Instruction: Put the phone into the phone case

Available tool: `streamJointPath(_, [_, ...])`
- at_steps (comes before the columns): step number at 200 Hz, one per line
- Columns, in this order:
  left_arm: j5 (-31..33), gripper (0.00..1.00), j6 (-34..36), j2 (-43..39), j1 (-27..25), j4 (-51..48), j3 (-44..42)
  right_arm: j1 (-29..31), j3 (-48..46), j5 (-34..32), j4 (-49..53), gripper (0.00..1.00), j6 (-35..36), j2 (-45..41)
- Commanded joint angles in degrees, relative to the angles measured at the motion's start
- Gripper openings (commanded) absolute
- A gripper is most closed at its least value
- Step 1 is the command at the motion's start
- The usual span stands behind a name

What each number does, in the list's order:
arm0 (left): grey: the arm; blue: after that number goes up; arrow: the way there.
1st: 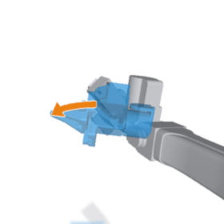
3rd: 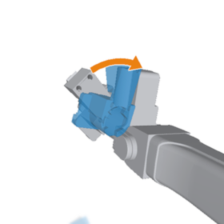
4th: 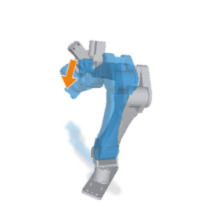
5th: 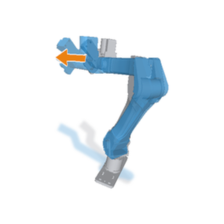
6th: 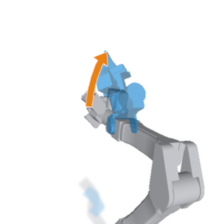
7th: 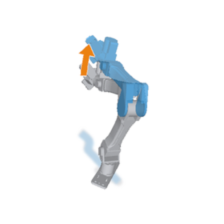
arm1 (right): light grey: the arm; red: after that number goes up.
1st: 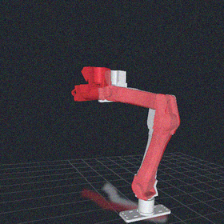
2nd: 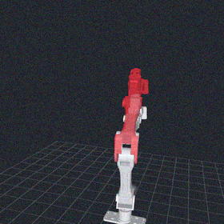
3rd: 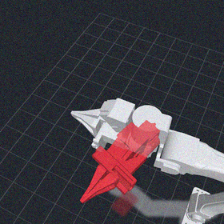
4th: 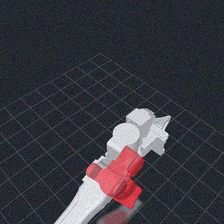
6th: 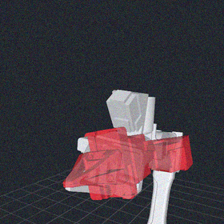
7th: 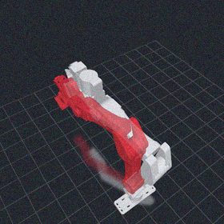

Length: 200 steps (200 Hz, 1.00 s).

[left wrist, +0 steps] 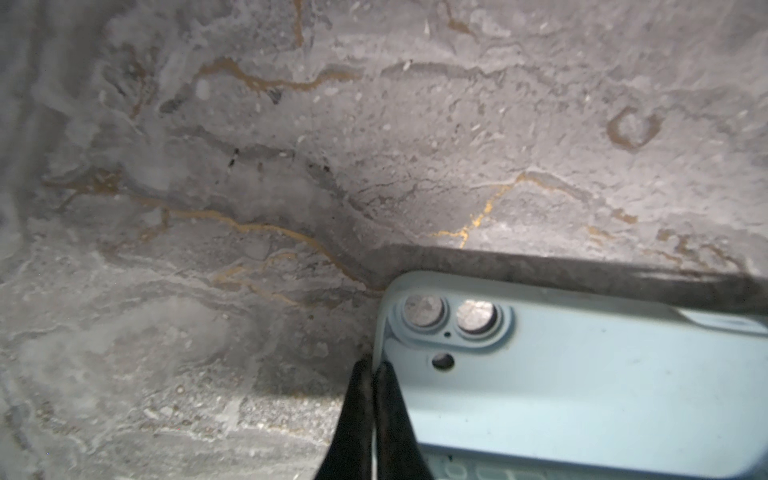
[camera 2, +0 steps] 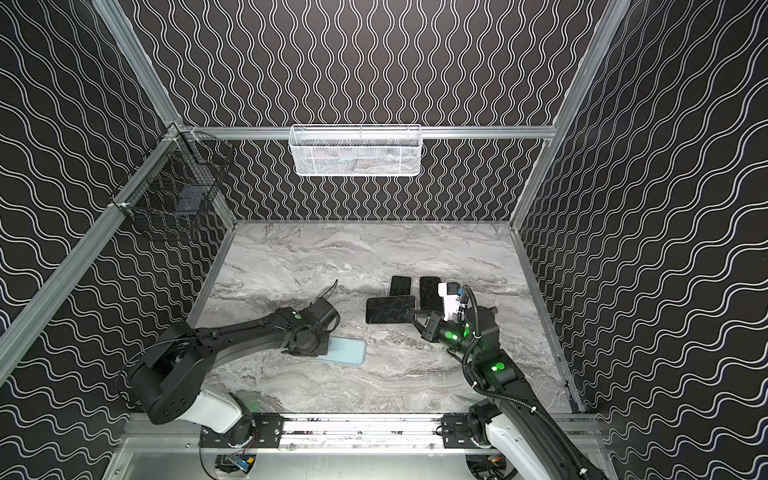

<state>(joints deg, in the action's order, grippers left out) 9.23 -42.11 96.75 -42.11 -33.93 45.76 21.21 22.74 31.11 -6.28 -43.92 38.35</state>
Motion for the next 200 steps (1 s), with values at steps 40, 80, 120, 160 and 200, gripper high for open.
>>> streamJointPath(40, [-6.36, 0.01, -4.95, 1.15, -0.12, 3.00, 3.68, -1.74, -2.20, 1.35, -0.32, 0.00, 0.68, -2.40])
streamJointPath(80, [-6.49, 0.01, -5.74, 3.34, -1.48, 2.15, 7.75, -2.23, -4.13, 1.58, 0.47, 0.00, 0.77, -3.92])
streamJointPath(120, [-7.32, 0.02, -6.75, 6.95, -2.89, 3.19, 9.92, -2.23, -6.01, 1.70, 0.83, 0.00, 0.57, -5.15])
streamJointPath(160, [-7.11, 0.09, -7.24, 8.50, -4.12, 2.86, 11.45, -2.26, -7.77, 3.20, 0.24, 0.00, 0.40, -4.36])
streamJointPath(200, [-6.15, 0.36, -7.56, 7.04, -4.19, 1.48, 11.90, -2.23, -8.50, 4.04, -0.39, 0.00, 0.61, -2.99])
